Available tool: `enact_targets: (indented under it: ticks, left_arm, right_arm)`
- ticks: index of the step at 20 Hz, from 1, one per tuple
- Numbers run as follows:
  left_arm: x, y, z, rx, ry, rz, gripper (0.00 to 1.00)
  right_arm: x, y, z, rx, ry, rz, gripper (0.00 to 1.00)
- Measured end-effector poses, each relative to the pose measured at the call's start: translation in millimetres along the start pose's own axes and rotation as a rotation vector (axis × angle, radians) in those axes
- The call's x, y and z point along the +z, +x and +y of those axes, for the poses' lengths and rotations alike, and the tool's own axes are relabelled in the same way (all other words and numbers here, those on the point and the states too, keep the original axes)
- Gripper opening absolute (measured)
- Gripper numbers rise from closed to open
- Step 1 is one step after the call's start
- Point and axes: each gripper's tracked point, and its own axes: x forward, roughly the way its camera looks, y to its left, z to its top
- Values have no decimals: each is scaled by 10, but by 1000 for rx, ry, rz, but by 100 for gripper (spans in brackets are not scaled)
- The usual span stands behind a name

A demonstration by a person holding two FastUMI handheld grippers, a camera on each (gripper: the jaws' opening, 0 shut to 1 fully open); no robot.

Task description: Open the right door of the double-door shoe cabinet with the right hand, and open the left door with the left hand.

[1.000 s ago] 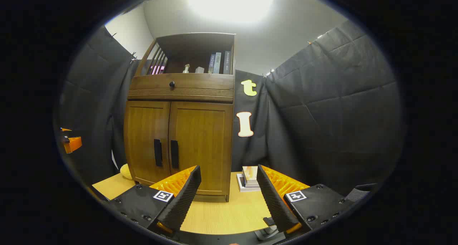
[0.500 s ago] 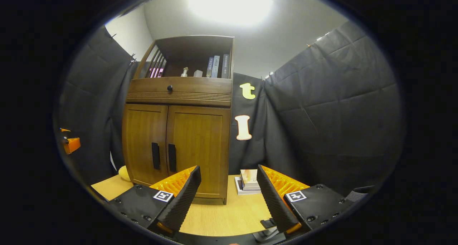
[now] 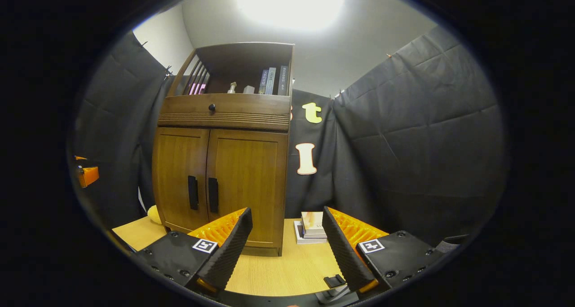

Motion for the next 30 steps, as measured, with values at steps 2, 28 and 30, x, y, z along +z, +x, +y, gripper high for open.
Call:
enact_targets:
  ticks: [2,28,30]
  left_arm:
    - [25,-50,-38,17,1,1,96]
    - [-128,-14,954,210,45,8,96]
    - [-129,45,1046,224,50,12,96]
  right_arm:
    - [-48,88,11,14,19,6,97]
    - [1,1802,1773,178,53,-14,98]
    - [-81,1927,1876,179,55,-7,98]
